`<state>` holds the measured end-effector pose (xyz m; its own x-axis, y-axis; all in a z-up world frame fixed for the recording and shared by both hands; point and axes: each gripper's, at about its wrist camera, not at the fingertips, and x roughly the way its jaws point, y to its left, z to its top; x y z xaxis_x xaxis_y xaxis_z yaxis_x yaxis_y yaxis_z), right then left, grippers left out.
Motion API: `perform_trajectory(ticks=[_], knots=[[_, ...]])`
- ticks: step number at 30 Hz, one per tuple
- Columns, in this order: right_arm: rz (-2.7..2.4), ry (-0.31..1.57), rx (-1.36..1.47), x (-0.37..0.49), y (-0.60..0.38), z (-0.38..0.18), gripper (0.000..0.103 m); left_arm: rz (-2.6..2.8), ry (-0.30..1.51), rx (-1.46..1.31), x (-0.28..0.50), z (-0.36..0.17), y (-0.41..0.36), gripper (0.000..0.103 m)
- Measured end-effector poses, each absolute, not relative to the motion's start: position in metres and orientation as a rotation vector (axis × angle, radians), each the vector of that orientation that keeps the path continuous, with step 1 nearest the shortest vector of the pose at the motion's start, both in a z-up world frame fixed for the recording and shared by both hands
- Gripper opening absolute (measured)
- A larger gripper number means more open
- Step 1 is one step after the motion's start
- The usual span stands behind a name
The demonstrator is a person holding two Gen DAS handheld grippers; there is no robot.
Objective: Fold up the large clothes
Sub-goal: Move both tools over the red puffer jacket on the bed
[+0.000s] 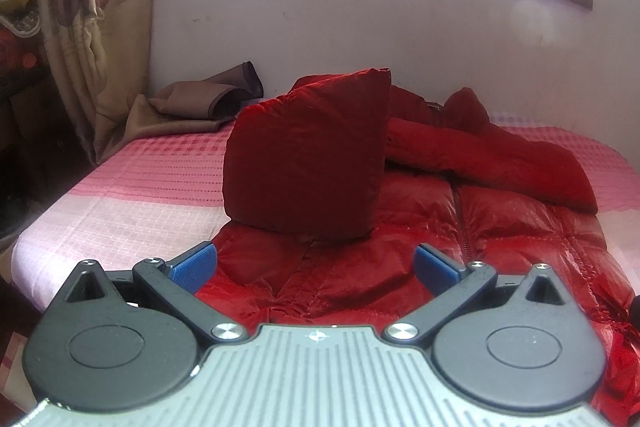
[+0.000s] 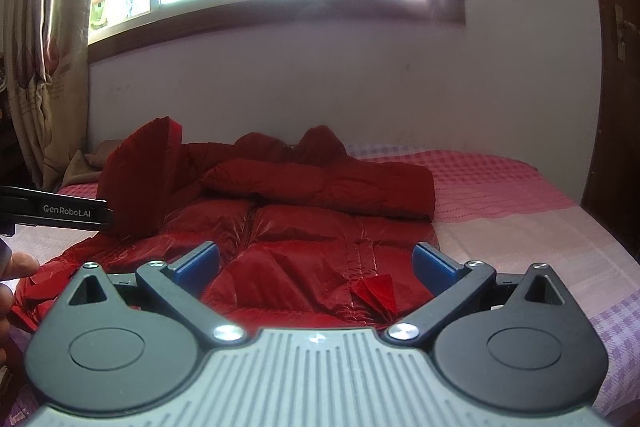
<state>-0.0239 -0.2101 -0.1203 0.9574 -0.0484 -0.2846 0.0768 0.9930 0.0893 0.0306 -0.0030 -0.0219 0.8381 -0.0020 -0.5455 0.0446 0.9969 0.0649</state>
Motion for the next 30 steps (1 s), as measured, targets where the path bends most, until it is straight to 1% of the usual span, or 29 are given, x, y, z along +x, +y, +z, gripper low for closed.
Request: perform_trajectory(ticks=[30], knots=[[-0.05,0.349,0.082,0.001,-0.202,-0.128,0.103,-0.04,0.628,0.106,0.061,-0.042,-0.002,0.103]])
